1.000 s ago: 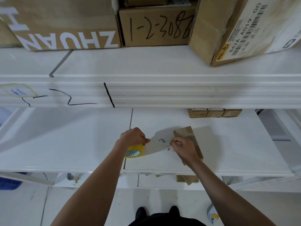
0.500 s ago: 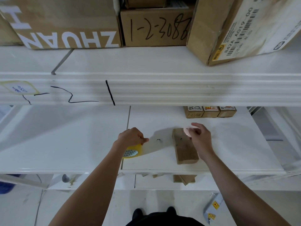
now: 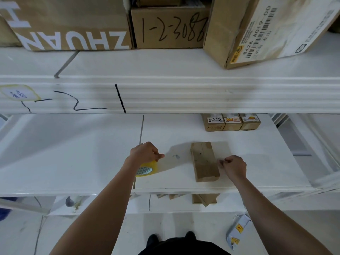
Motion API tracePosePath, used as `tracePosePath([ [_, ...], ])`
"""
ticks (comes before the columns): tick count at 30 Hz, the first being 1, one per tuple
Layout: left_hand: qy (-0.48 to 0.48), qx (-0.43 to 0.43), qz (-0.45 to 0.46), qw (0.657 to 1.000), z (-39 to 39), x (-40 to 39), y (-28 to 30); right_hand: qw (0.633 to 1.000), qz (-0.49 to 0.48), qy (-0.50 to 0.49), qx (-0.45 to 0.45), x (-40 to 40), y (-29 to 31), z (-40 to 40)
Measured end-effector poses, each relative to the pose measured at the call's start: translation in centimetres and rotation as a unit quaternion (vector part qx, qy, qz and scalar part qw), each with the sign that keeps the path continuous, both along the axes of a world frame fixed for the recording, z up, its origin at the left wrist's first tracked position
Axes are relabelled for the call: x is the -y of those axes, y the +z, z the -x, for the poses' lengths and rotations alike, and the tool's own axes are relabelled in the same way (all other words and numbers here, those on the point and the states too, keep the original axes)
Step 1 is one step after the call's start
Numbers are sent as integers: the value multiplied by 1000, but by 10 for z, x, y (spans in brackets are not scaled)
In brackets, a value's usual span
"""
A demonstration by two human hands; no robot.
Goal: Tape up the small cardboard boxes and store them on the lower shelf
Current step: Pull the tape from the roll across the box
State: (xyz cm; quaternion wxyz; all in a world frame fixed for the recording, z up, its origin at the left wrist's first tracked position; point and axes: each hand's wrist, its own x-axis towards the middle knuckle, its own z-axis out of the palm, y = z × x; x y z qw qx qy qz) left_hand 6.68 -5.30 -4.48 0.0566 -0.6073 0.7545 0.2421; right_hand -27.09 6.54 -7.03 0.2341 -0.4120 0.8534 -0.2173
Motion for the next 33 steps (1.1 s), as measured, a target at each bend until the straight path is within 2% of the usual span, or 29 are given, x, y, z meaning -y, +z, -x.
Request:
tracePosePath([
  [3,2,4,1,1000,0,-1,0,999,-12,-20,-34,1,3,-6],
  [5,1,4,2,1000,0,-1,0,996,63,-39,-52,6,12,-17],
  [6,1,4,2,1000,0,-2,0,991,122,-13,-58,11,18,-24],
  [8,-4,5,3,1000,1,-2,0,974,182,126,-46,24,32,-43],
  [11,-15,10,6,1000,2,-2,2,944,94,315,1,47,47,-80],
  [13,-18,13,5,1000,2,-3,3,933,9,360,14,60,52,-96],
  [17,-12,4,6,1000,0,-4,4,902,-131,408,-43,73,49,-100],
  [26,5,-15,-3,1000,-3,-4,5,911,-162,379,29,82,40,-91],
  [33,9,-10,6,1000,-6,-5,3,912,-155,377,47,82,38,-88],
])
